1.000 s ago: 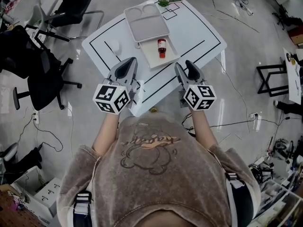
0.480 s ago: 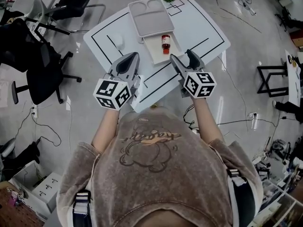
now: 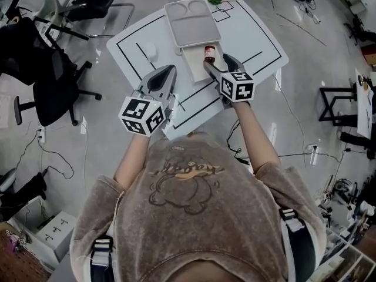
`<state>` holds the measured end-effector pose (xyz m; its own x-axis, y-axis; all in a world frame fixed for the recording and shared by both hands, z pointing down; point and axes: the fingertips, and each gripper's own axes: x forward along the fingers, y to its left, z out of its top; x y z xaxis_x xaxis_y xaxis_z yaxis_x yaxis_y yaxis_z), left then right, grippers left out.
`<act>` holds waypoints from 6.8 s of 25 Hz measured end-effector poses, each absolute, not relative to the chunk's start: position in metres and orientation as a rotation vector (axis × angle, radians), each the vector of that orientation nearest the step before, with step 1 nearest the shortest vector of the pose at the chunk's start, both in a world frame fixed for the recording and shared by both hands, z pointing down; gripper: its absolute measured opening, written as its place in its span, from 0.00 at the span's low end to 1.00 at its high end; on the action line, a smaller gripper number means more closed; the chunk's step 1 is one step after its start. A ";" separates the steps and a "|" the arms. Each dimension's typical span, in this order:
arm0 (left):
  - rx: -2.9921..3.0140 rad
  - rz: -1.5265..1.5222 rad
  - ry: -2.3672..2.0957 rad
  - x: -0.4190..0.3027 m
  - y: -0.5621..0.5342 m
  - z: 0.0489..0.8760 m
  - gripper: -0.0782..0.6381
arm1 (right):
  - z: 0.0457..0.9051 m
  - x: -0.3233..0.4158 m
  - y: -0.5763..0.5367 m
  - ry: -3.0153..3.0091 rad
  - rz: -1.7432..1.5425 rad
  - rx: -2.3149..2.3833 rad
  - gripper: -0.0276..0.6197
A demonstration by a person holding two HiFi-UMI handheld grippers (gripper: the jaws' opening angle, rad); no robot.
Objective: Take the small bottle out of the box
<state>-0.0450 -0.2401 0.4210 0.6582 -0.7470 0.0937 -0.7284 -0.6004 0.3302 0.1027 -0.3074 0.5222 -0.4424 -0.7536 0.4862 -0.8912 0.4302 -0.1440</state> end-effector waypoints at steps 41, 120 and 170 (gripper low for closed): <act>2.485 -0.106 -1.196 -0.066 -0.256 0.435 0.12 | 0.648 0.111 -0.362 -1.608 0.564 1.126 0.55; 2.543 -0.048 -1.060 -0.025 -0.226 0.430 0.12 | 0.434 0.181 -0.188 -2.510 0.434 1.788 0.37; 2.511 -0.039 -1.085 -0.031 -0.223 0.441 0.12 | 0.491 0.156 -0.191 -2.553 0.631 1.662 0.37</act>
